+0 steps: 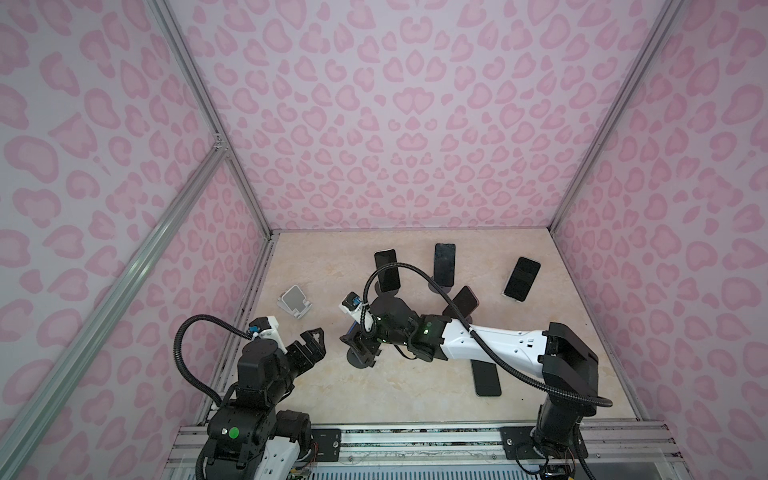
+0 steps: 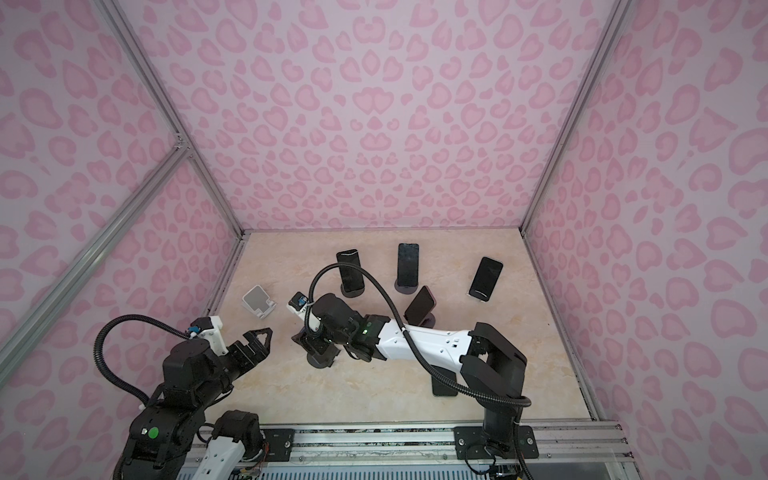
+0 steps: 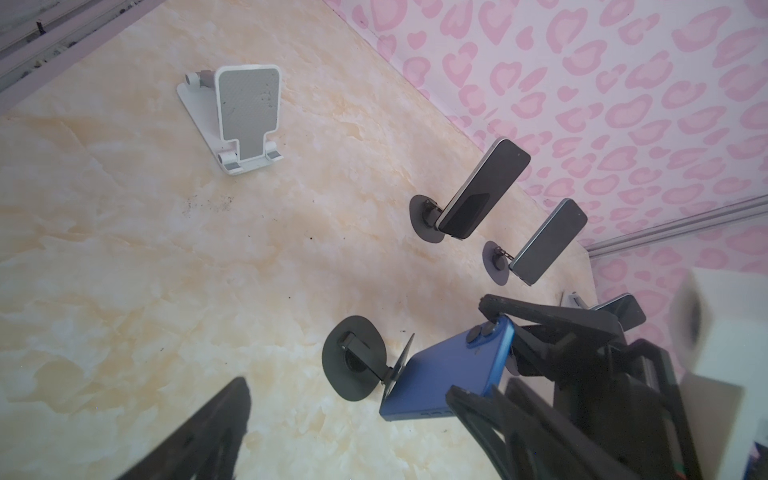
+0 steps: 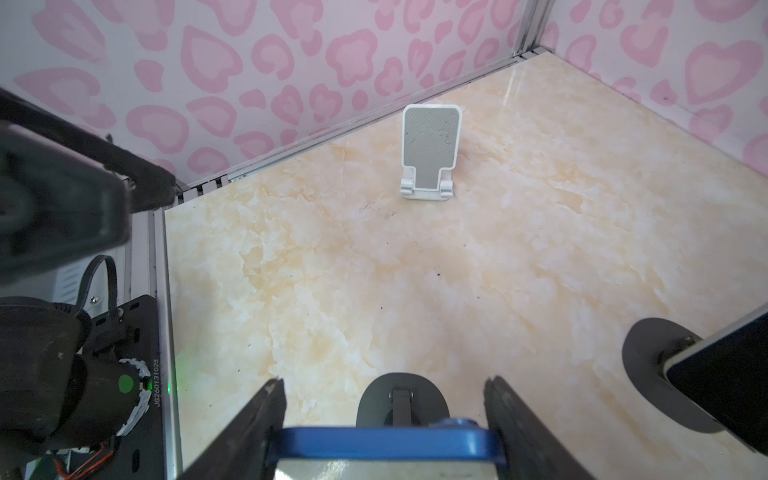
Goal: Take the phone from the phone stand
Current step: 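Carry the blue-edged phone with the right gripper back toward the robot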
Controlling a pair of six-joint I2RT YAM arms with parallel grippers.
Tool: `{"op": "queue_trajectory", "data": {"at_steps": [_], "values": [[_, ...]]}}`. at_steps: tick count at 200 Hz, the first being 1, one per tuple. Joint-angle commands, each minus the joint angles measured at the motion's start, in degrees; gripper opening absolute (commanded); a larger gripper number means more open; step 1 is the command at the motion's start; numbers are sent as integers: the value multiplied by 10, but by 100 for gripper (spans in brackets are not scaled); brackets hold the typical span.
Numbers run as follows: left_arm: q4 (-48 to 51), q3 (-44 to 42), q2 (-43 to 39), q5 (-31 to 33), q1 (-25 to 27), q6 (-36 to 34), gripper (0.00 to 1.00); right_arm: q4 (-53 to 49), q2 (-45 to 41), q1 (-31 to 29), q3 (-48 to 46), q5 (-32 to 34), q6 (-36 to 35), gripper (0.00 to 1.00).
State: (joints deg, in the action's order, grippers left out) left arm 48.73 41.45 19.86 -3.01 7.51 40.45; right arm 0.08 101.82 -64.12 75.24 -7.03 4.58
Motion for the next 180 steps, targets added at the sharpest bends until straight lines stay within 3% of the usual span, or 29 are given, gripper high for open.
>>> {"op": "queue_trajectory", "data": {"at_steps": [1, 98, 180], "values": [[-9, 2, 1, -10, 0, -3, 96, 35, -8, -1, -12, 14, 9, 59], [-28, 1, 11, -37, -1, 5, 97, 32, -45, -2, -33, 32, 17, 58], [-69, -11, 44, -74, -1, 15, 99, 15, -94, -8, -66, 100, 36, 56]]}}
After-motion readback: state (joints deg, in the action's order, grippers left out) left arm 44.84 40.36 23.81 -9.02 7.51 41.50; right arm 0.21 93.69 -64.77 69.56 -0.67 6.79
